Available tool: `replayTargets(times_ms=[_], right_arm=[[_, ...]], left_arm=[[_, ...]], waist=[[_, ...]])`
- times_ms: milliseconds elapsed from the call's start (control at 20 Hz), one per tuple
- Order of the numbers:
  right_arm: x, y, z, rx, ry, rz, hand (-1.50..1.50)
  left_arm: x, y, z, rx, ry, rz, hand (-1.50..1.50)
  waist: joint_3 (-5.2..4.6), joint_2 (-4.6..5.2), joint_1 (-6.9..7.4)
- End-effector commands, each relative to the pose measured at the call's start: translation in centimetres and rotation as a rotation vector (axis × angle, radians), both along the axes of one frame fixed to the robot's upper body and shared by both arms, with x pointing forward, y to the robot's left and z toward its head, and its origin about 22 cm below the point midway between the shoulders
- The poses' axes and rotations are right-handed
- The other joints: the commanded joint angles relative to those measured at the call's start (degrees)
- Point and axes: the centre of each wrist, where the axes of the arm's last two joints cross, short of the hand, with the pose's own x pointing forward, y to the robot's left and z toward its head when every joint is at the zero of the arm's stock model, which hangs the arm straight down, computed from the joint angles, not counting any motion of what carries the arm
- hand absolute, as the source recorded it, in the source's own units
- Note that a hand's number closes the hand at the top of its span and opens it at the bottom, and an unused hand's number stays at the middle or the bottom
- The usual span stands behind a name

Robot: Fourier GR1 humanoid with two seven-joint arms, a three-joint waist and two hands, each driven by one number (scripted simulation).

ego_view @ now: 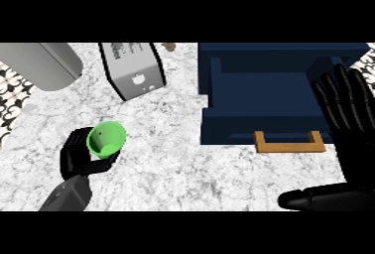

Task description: Pick up the cup, place it into the drawer and close the drawer

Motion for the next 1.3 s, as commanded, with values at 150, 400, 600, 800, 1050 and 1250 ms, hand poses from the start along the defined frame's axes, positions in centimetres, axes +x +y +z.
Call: replayTargets(times_ms=[150,400,600,800,1050,1250], right_arm=[[-0.1,-0.1,-0.6,0.014,0.002,0.0,-1.5],[-0.7,-0.4,0.3,-0.006,0.019,-0.013,-1.5],[0.2,-2.1,1.4,0.0,0.022,-0.031,-1.5],[-1.4,-2.0,-0.1,-0.007,0.02,-0.037,-1.5],[0.4,-0.9,0.9,-0.009,0.014,-0.023,-1.5],[-0.6,-1.5,0.2,0.002,0.023,-0.038,-1.5]], left_arm=[[0.4,-0.1,0.7,0.047,-0.124,-0.155,1.5],[2.2,-3.7,2.2,0.002,-0.217,-0.231,1.5],[2.3,-4.1,4.1,0.031,-0.246,-0.329,1.5],[3.7,-5.5,8.4,0.055,-0.243,-0.403,1.5],[5.4,-8.6,14.4,0.037,-0.316,-0.444,1.5],[5.9,-10.9,18.9,0.027,-0.307,-0.461,1.5]], waist=[[0.02,-0.08,0.22],[0.07,-0.41,0.77],[0.12,-0.52,1.29],[0.17,-0.63,1.3],[0.1,-0.44,1.2],[0.08,-0.36,0.78]])
